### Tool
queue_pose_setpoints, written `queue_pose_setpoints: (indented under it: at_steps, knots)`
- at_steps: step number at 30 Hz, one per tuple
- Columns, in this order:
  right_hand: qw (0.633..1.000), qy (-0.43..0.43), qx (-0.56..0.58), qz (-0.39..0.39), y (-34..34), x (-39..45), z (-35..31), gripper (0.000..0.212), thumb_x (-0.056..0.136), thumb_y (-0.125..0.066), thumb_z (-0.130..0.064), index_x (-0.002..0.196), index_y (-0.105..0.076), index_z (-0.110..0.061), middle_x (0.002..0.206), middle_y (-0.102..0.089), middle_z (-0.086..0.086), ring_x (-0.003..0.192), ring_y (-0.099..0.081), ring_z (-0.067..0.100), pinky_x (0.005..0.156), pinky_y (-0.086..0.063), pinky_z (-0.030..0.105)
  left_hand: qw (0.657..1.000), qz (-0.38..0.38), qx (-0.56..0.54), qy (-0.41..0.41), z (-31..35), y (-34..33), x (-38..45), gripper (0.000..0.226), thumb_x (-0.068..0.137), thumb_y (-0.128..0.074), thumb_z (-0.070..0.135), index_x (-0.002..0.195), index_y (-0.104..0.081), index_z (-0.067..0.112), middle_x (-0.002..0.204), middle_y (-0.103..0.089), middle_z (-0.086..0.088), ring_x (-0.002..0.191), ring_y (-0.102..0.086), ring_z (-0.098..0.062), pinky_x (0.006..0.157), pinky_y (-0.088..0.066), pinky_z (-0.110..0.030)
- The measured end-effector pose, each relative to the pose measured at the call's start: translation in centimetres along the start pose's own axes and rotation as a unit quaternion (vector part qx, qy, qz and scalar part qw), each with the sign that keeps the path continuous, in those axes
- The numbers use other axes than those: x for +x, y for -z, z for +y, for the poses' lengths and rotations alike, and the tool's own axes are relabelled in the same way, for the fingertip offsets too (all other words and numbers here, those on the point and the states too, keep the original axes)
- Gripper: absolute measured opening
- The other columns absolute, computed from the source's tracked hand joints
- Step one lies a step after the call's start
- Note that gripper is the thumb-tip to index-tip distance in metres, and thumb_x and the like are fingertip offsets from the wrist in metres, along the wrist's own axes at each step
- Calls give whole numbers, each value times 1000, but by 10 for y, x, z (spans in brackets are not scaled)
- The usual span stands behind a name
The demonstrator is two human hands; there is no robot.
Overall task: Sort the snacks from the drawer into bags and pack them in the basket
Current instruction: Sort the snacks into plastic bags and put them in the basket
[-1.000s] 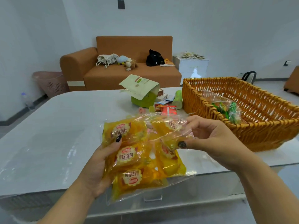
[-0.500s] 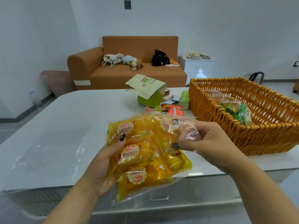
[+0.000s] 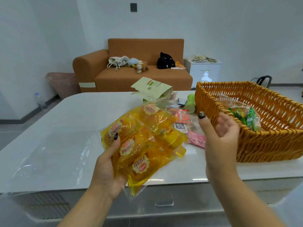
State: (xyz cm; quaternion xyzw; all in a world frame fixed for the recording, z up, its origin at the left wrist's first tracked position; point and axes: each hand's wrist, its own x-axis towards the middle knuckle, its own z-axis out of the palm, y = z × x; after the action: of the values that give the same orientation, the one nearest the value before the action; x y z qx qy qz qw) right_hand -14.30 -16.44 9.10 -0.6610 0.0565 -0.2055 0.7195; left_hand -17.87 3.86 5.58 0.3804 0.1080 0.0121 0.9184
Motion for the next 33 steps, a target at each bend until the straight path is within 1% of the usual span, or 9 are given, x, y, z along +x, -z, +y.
queue_pose_setpoints:
  at_steps: [2, 5, 11, 16, 19, 22, 25, 28, 33]
  knots:
    - [977, -146, 123, -93, -7, -3, 9, 95, 59, -81, -60, 137, -45, -20, 132, -58, 2, 120, -56, 20, 96, -50, 38, 1000, -1, -4, -1, -2, -1, 0, 39, 83, -58, 36, 117, -68, 19, 112, -72, -12, 97, -71, -35, 91, -50, -54]
    - [911, -238, 236, -242, -15, -13, 11, 62, 75, -66, -50, 127, -59, -18, 119, -69, 9, 109, -66, 29, 92, -54, 47, 1000, -14, 13, 7, -7, -2, -2, 44, 84, -58, 36, 124, -64, 21, 115, -72, -12, 101, -70, -35, 91, -50, -53]
    - [942, -184, 200, -196, -15, -5, 16, 29, 86, -60, -27, 110, -68, -12, 103, -73, 10, 95, -70, 27, 76, -56, 41, 995, -36, 74, -55, -1, 2, 5, 35, 85, -60, 32, 117, -66, 17, 111, -72, -9, 95, -72, -25, 69, -59, -36]
    - [947, -183, 157, -213, 4, 13, 8, 40, 83, -60, -17, 121, -62, -5, 110, -70, 18, 97, -69, 31, 71, -60, 36, 988, 0, 132, -81, 21, 16, 16, 107, 33, -94, 55, 127, -56, 20, 118, -71, -6, 105, -69, -25, 74, -60, -38]
    - [937, -177, 104, -281, 19, 20, 2, 43, 76, -62, -15, 118, -64, -8, 106, -71, 19, 93, -69, 31, 73, -59, 37, 965, -27, 247, -88, 28, 15, 15, 83, 54, -85, 62, 123, -60, 22, 114, -73, -3, 106, -69, -26, 83, -57, -42]
    - [920, -176, 50, -346, 25, 16, 5, 32, 75, -63, -14, 106, -70, -13, 100, -73, 18, 84, -70, 29, 66, -61, 36, 932, -92, 347, -45, 17, 7, 8, 90, 50, -81, 70, 126, -60, 27, 118, -71, 1, 107, -68, -22, 89, -53, -45]
    - [912, -172, 12, -372, 21, 6, 13, 28, 71, -66, -19, 98, -73, -16, 91, -73, 10, 75, -70, 21, 57, -55, 30, 937, -129, 325, 3, -4, -1, 2, 66, 67, -80, 53, 125, -63, 28, 117, -71, -4, 107, -68, -26, 91, -54, -48]
    - [924, -150, -9, -351, 16, 5, 19, 35, 70, -69, -27, 104, -71, -17, 98, -73, 10, 85, -70, 25, 66, -56, 34, 957, -89, 276, -5, -14, -7, 3, 37, 71, -74, 32, 107, -73, 25, 107, -74, -11, 99, -71, -31, 85, -55, -46]
    - [942, -103, -3, -319, 13, 8, 18, 32, 64, -81, -39, 87, -76, -18, 97, -73, 11, 93, -69, 28, 79, -58, 38, 970, -36, 240, -8, -15, -12, 2, 31, 75, -67, 26, 103, -72, 14, 101, -74, -15, 95, -71, -34, 83, -56, -49]
